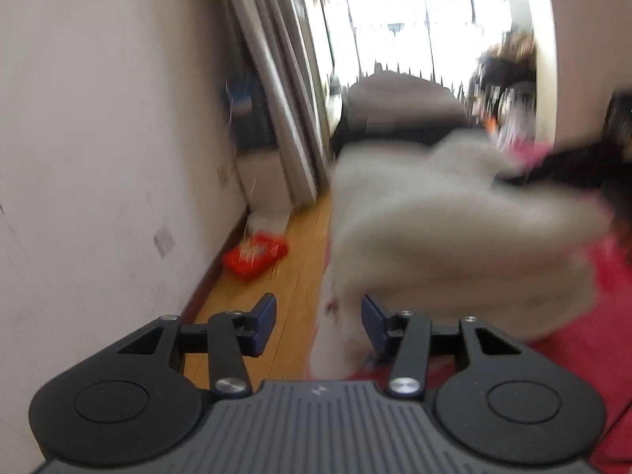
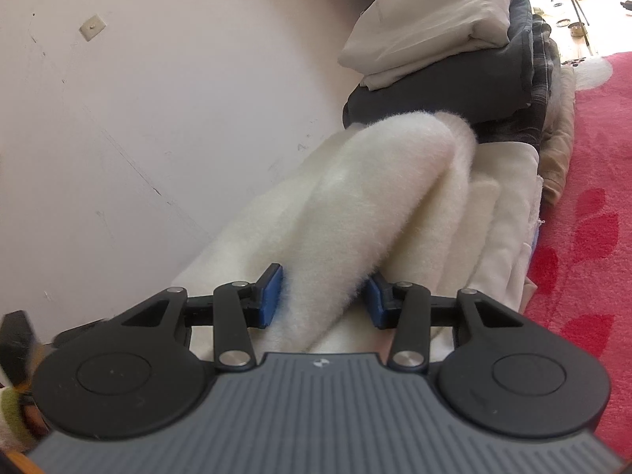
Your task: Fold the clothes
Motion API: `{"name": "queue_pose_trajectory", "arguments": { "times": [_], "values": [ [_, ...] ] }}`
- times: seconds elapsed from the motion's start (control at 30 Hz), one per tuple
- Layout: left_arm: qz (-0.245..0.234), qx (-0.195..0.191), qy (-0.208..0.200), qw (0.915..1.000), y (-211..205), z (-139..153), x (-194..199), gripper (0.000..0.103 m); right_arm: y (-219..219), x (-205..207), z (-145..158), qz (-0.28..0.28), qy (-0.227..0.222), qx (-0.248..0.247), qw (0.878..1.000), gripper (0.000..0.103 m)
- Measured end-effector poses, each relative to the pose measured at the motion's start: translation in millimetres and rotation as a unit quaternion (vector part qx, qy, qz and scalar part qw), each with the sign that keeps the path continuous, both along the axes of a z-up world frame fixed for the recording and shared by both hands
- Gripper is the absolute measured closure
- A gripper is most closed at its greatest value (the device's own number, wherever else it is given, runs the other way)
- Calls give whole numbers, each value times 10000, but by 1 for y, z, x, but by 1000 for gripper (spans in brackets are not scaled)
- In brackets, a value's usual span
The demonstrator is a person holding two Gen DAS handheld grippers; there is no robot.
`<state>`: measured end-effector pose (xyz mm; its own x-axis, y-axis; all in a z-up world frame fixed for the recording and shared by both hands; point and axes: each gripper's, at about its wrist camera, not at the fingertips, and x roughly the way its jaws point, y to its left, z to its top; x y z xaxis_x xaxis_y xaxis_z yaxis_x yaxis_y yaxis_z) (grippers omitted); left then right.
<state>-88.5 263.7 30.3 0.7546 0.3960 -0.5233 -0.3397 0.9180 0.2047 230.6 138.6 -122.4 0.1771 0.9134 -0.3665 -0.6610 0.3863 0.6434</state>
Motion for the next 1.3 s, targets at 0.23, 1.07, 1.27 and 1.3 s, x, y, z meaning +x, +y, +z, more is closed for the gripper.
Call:
{"name": "queue_pose_trajectory", "arguments": {
  "times": [0.23, 1.07, 1.27, 1.3],
  "values": [
    [-679, 309, -427, 9963, -32, -9, 61, 54, -3, -4, 13, -46, -477, -229, 9986, 60],
    [-531, 1243, -210, 9906, -62, -62, 81, 52, -10, 33, 40, -783, -1306, 100, 9883, 64],
    [-552, 1386, -175, 9887, -67, -63, 86, 52, 13, 67, 7, -940, -927, -307, 9908, 60],
    [-556, 1419, -172, 9882, -68, -63, 89, 51, 8, 78, -4, -1007, -592, -234, 9929, 60]
  ]
}}
